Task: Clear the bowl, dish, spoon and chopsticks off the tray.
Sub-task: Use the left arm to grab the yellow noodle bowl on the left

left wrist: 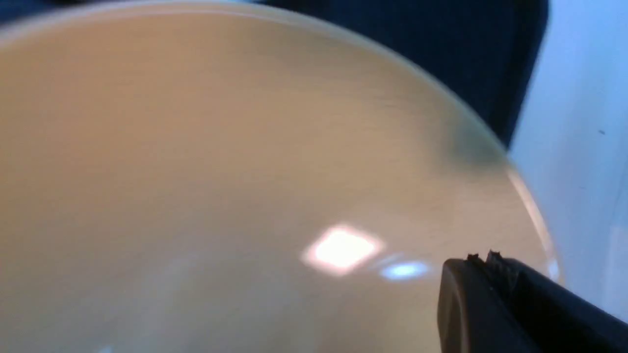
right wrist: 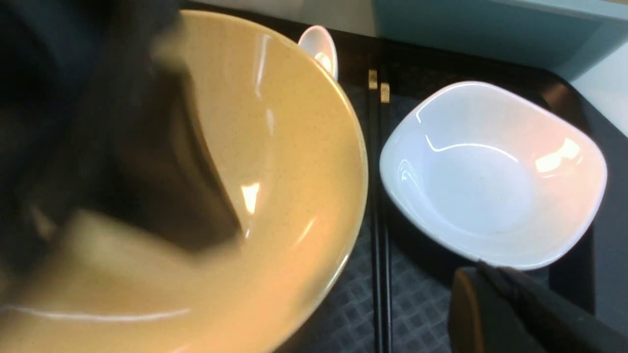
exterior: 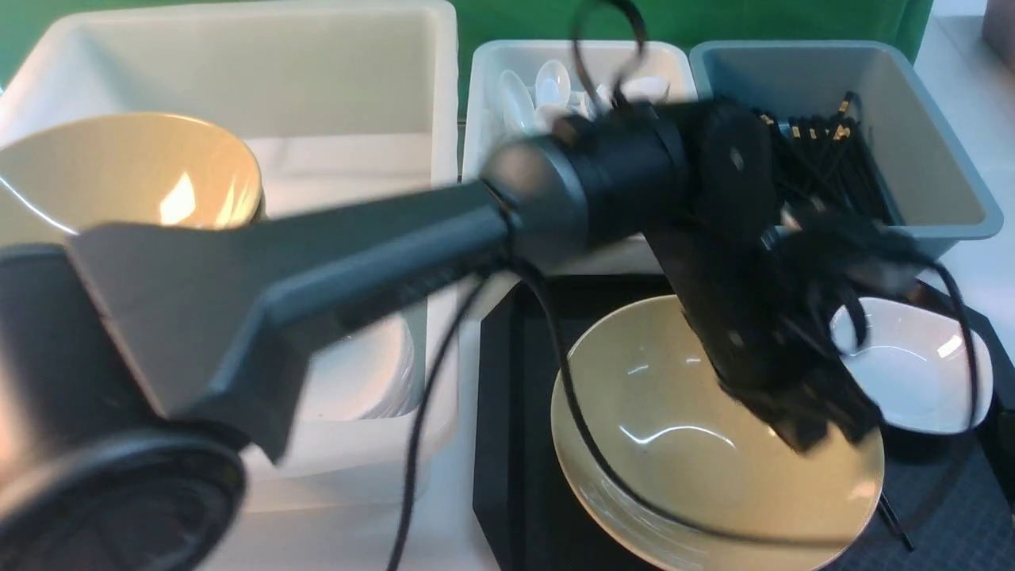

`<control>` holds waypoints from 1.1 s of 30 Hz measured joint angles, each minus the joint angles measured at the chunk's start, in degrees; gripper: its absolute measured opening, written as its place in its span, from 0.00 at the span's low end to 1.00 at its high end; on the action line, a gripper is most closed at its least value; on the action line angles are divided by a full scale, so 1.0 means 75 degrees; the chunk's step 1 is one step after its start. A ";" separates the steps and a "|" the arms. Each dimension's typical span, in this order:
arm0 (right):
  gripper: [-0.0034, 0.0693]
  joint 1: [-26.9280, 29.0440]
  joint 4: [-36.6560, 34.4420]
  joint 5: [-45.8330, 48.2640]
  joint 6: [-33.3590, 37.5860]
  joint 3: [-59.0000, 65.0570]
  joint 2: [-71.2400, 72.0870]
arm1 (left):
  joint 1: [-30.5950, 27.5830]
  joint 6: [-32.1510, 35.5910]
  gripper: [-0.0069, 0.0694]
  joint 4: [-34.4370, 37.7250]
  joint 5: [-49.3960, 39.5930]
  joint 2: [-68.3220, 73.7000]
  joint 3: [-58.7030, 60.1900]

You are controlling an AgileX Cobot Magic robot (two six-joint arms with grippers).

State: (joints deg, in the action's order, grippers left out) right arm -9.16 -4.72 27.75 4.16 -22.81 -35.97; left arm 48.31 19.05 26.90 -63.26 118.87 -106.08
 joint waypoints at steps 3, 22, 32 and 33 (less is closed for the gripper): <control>0.11 0.0000 0.0000 -0.0002 0.0000 0.0000 0.0000 | -0.0498 -0.0429 0.10 -0.0795 -0.0189 -0.0212 -0.0155; 0.11 0.0000 -0.0188 -0.0053 0.0000 0.0000 0.0000 | -0.0934 -0.1043 0.55 -0.2995 -0.0097 0.0908 -0.0163; 0.11 0.0000 -0.0199 -0.0063 0.0000 0.0000 0.0000 | -0.1044 -0.0846 0.18 -0.2036 -0.0616 0.0896 -0.0545; 0.11 0.0000 -0.0199 -0.0063 0.0000 0.0000 0.0000 | -0.1097 -0.0702 0.15 -0.1746 -0.0729 0.0896 -0.0632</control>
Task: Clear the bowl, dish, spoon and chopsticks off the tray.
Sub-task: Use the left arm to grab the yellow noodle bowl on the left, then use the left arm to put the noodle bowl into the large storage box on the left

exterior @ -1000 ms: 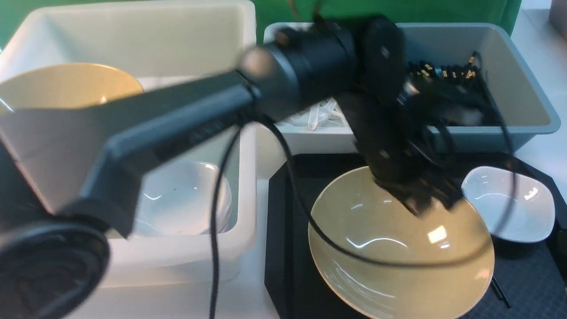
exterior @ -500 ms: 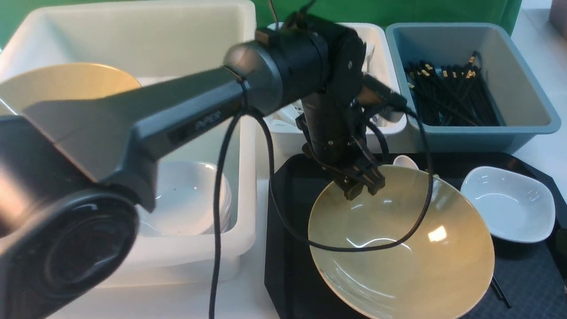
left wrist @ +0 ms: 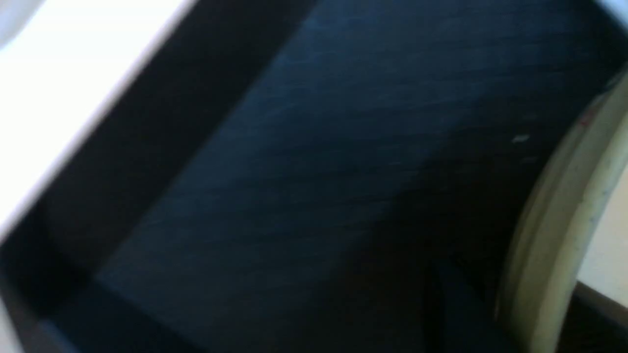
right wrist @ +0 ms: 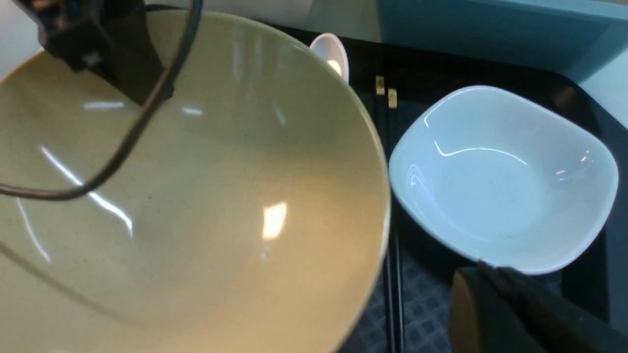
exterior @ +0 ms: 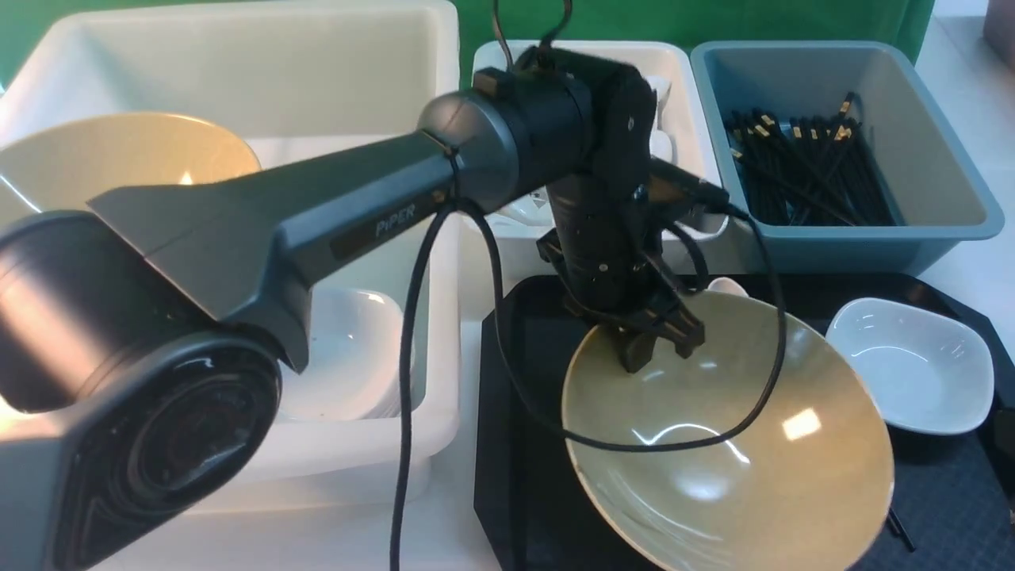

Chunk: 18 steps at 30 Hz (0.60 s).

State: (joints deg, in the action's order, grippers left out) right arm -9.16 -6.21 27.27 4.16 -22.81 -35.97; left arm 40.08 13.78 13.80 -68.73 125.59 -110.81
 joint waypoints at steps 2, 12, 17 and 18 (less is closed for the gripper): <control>0.11 0.0000 -0.0006 0.0000 0.0000 0.0000 0.0000 | -0.0132 0.0363 0.11 0.0588 -0.0157 0.0007 -0.0153; 0.11 0.0000 -0.0006 0.0000 0.0000 0.0000 0.0000 | -0.1277 0.1558 0.10 0.2652 -0.0194 -0.0748 -0.0202; 0.11 0.0000 -0.0006 0.0000 0.0000 0.0000 0.0000 | -0.1796 0.1894 0.10 0.2726 -0.0281 -0.1787 -0.0202; 0.11 0.0000 -0.0006 0.0000 0.0000 0.0000 0.0000 | -0.1929 0.1916 0.10 0.2718 -0.0315 -0.1933 -0.0202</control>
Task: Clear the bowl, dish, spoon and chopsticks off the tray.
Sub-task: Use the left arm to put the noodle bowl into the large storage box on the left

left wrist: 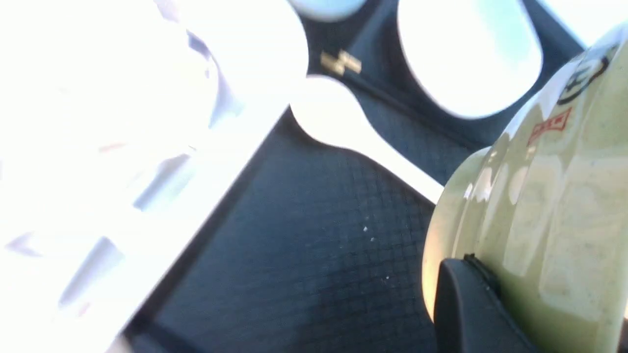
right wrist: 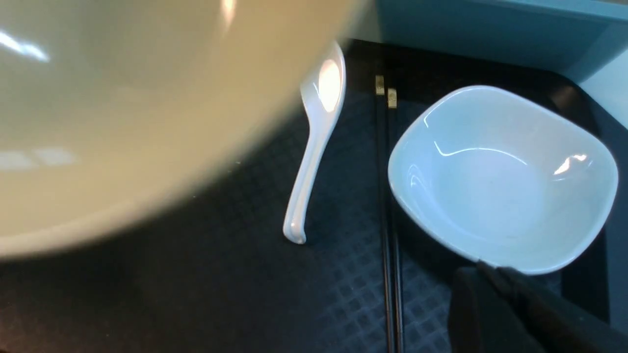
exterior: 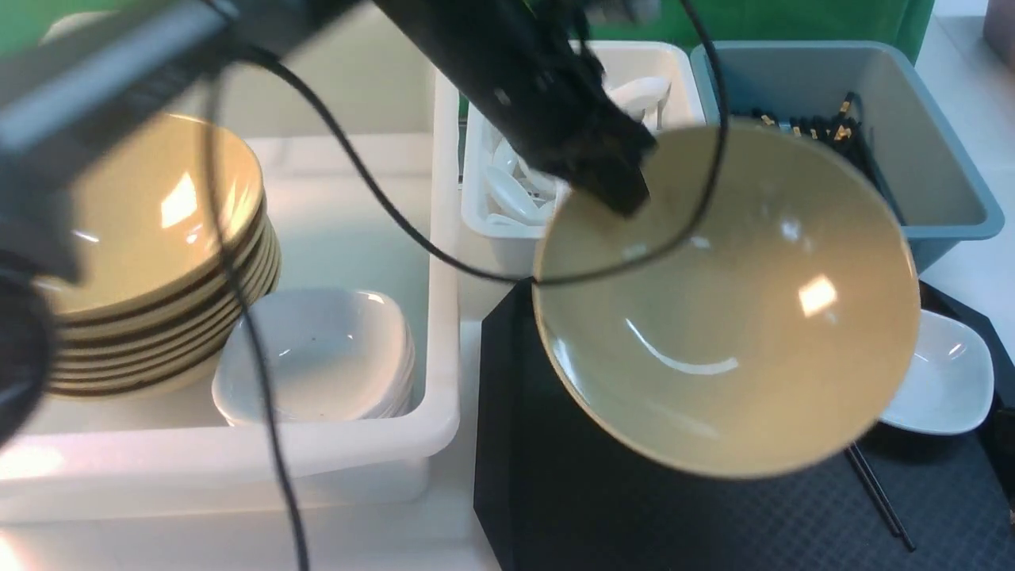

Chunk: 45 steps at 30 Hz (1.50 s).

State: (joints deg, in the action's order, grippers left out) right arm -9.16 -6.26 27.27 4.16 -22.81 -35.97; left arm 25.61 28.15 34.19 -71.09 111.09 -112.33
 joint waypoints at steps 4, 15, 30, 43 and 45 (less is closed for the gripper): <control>0.11 0.0000 0.0000 0.0000 0.0000 0.0000 0.0000 | -0.1030 -0.0095 0.10 -0.0149 -0.0159 -0.0985 0.0000; 0.11 0.0000 0.0000 -0.0024 0.0000 0.0000 0.0000 | -0.5784 -0.0658 0.10 -0.0288 -0.0163 -0.3067 0.0748; 0.11 0.0000 -0.0028 -0.0056 0.0000 0.0000 0.0000 | -0.7767 -0.1158 0.11 -0.0704 0.1347 -0.3135 0.4246; 0.11 0.0000 -0.0181 -0.0056 0.0000 0.0000 0.0000 | -0.7774 -0.1432 0.60 -0.0705 0.1906 -0.3540 0.4465; 0.11 0.0000 -0.0181 -0.0056 0.0000 0.0000 0.0000 | -0.7774 -0.1454 0.61 -0.0646 0.1876 -0.3821 0.4417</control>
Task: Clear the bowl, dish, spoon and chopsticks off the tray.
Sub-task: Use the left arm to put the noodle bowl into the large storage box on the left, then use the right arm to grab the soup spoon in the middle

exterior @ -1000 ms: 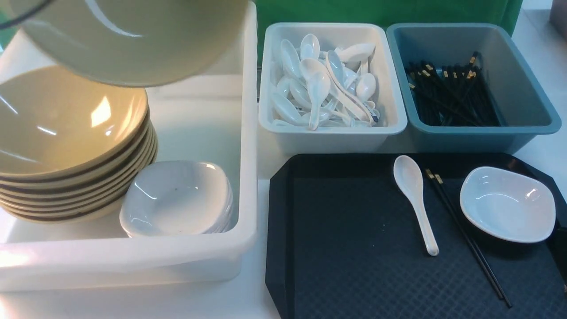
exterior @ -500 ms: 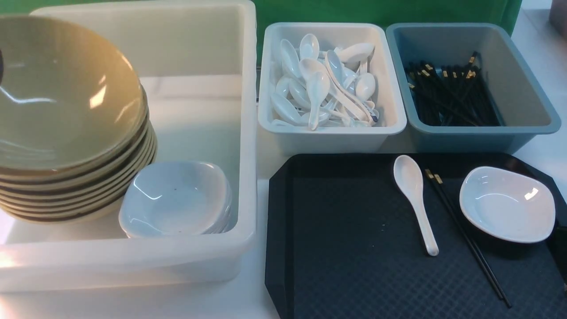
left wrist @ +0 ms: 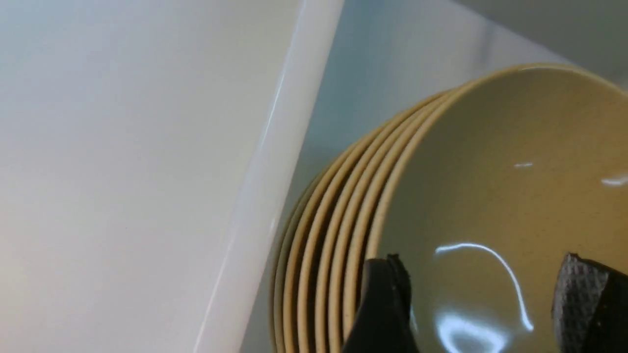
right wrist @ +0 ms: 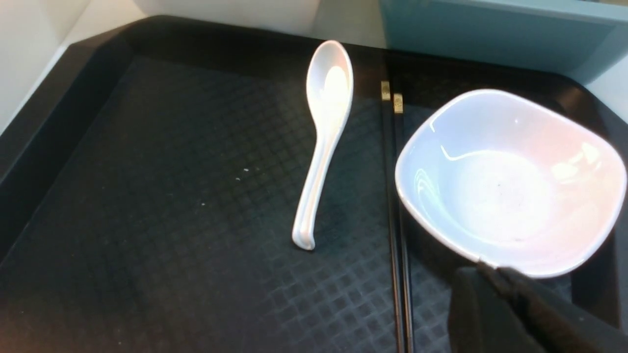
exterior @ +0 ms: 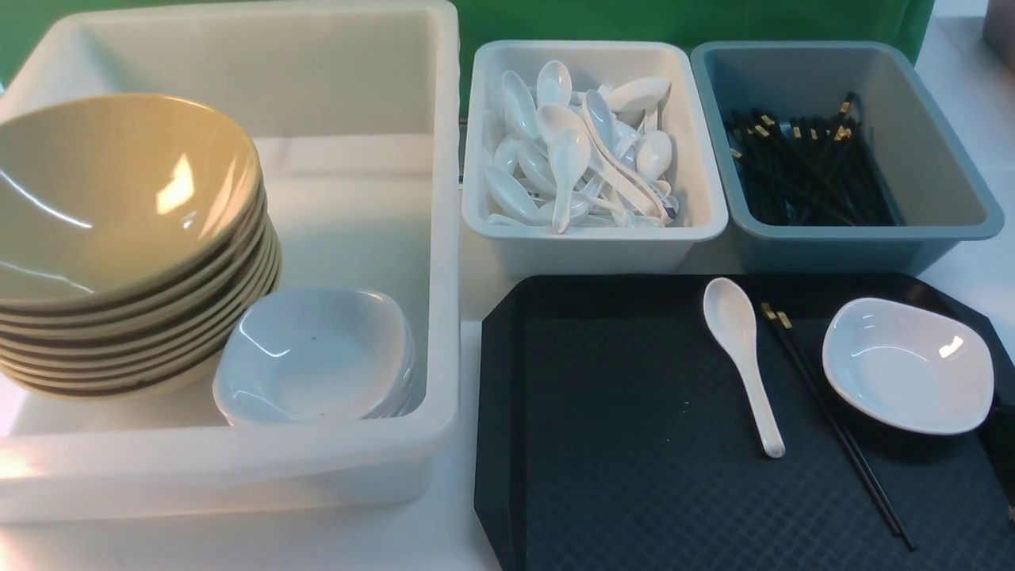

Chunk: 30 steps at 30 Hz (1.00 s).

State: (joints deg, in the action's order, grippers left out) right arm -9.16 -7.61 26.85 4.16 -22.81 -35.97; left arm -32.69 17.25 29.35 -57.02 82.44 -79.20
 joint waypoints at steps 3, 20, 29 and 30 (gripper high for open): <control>0.11 0.0000 0.0000 0.0000 0.0000 0.0000 0.0000 | 0.0019 0.0000 0.59 0.0241 -0.0121 -0.0284 -0.0013; 0.34 0.0000 -0.0412 0.0739 0.0206 -0.0736 -0.2121 | 0.5775 0.4003 0.08 0.0982 0.1815 -0.3856 0.2524; 0.64 -0.0910 -0.0761 0.0094 0.0642 -0.2110 -0.4811 | 0.7109 0.3839 0.08 -0.0322 0.1365 -0.5856 0.5803; 0.64 -0.0952 -0.0761 0.0041 0.0676 -0.2139 -0.4882 | 0.7109 0.3810 0.08 -0.0333 0.1344 -0.5884 0.5911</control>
State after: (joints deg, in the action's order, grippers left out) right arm -16.30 -13.32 27.16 9.23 -38.86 -72.58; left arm 20.62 45.82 26.85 -46.94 38.31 -34.87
